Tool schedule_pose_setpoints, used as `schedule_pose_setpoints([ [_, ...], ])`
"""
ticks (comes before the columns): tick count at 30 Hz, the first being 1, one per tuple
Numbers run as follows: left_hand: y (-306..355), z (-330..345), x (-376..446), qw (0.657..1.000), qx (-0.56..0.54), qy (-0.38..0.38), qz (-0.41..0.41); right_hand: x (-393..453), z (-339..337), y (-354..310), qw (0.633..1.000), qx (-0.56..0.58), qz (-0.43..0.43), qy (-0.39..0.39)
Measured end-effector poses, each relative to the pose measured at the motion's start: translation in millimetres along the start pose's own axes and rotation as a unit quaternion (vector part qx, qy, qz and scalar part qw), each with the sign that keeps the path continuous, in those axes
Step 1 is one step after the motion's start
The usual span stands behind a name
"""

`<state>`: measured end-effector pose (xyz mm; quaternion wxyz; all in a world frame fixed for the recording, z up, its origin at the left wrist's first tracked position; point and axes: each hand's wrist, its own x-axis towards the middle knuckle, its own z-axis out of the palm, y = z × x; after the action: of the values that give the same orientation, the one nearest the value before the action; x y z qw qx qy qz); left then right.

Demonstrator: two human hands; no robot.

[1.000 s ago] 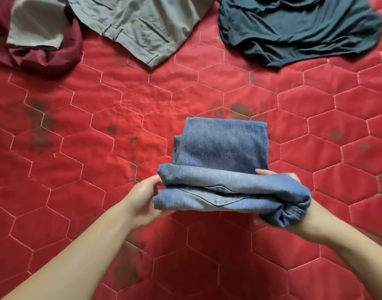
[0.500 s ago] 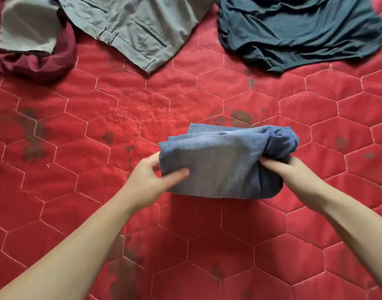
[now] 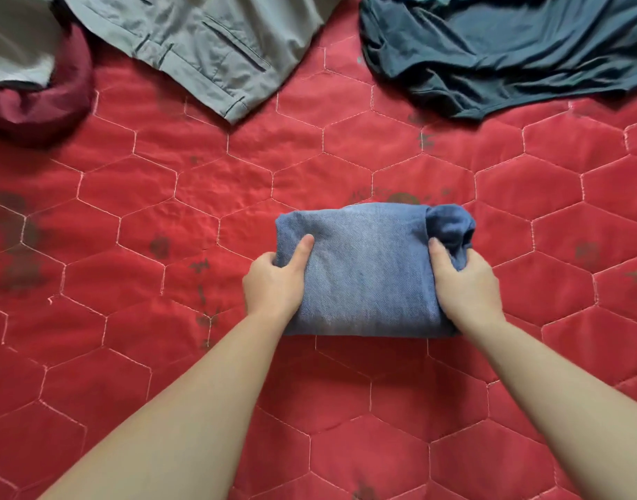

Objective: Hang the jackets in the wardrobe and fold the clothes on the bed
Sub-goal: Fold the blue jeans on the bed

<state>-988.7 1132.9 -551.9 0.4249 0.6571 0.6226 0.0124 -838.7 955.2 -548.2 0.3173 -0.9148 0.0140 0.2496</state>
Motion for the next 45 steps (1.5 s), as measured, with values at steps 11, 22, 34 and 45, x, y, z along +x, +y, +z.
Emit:
schedule_pose_setpoints([
  [11,1,5,-22,0.991,-0.041,-0.014,-0.123,-14,12,-29,0.997,-0.005,0.046,0.053],
  [22,0,2,-18,0.974,-0.068,-0.105,-0.187,-6,6,-14,0.975,0.113,0.179,0.072],
  [34,-39,-31,-76,0.902,-0.187,-0.268,-0.282,-69,-31,19,0.914,0.162,0.317,-0.197],
  [45,75,-180,-151,0.918,-0.296,-0.248,-0.091,-152,-154,-107,0.875,0.299,0.142,-0.352],
])
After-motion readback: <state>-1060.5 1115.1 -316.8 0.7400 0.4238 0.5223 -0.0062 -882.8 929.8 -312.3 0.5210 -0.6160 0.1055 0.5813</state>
